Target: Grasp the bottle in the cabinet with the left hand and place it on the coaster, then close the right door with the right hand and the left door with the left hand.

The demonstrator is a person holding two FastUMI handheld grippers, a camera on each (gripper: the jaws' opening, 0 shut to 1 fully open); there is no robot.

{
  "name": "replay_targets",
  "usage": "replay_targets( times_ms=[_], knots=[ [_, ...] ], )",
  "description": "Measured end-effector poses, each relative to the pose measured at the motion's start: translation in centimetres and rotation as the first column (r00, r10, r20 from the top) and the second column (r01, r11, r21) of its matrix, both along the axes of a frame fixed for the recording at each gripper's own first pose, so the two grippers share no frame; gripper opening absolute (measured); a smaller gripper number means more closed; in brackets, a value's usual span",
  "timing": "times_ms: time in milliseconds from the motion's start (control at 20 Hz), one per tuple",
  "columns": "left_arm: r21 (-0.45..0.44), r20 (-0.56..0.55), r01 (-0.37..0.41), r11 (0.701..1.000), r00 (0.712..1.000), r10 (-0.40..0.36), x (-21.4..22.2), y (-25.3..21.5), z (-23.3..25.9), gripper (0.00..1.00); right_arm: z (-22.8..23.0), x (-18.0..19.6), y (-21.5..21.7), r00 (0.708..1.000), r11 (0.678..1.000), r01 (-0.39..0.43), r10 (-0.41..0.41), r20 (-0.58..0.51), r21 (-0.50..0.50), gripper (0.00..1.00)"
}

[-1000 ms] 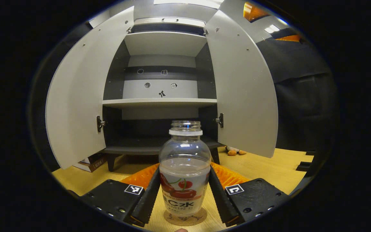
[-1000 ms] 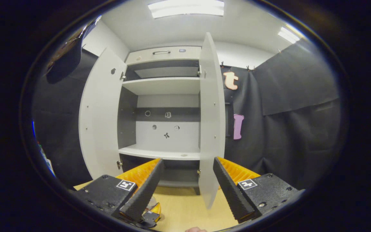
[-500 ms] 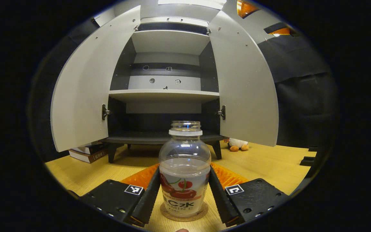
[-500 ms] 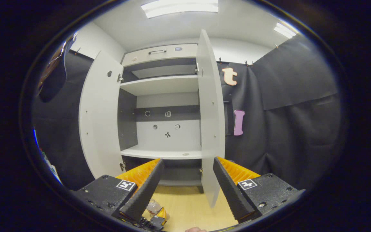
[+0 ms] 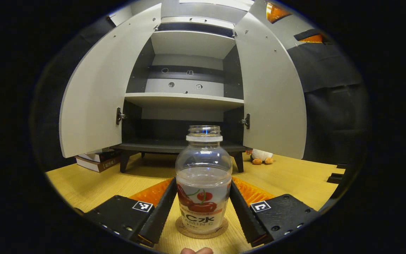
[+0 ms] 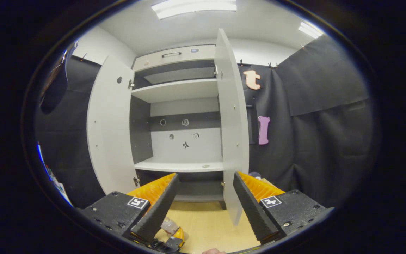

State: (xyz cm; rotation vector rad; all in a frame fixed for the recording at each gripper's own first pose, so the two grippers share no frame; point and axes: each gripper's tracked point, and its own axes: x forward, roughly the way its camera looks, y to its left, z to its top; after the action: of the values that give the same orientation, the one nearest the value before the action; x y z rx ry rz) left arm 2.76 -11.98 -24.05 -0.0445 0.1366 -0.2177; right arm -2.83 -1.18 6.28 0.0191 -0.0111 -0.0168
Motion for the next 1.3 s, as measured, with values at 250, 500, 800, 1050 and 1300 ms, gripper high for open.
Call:
replay_targets(
  times_ms=[250, 500, 800, 1050, 1300],
  knots=[
    [0.001, -0.007, 0.001, 1.000, 1.000, -0.001, -0.1, 0.2, 0.4, 0.95, 0.0, 0.1, 0.1, 1.000, 1.000, -0.001, 0.001, 0.002, 0.001, 1.00],
    [0.008, 0.054, 0.010, 1.000, 0.998, -0.011, -0.5, 0.6, 4.3, 0.94, -0.5, 0.3, 0.1, 1.000, 1.000, -0.008, 0.008, -0.003, 0.020, 1.00],
    [-0.057, 0.081, 0.055, 0.997, 0.995, -0.050, -1.7, 0.5, 10.4, 0.94, -1.3, 0.5, 0.0, 1.000, 1.000, -0.015, 0.015, -0.005, 0.008, 1.00],
    [-0.091, 0.102, 0.028, 0.995, 0.995, -0.019, -2.2, 2.8, 16.0, 0.94, -2.2, 1.0, 0.7, 0.999, 0.999, -0.052, 0.052, 0.003, -0.007, 1.00],
    [-0.048, 0.122, -0.076, 0.996, 0.989, 0.081, -1.1, 7.5, 20.8, 0.94, -3.5, 2.0, 2.0, 0.994, 0.994, -0.106, 0.105, -0.010, -0.025, 1.00]
  ],
)
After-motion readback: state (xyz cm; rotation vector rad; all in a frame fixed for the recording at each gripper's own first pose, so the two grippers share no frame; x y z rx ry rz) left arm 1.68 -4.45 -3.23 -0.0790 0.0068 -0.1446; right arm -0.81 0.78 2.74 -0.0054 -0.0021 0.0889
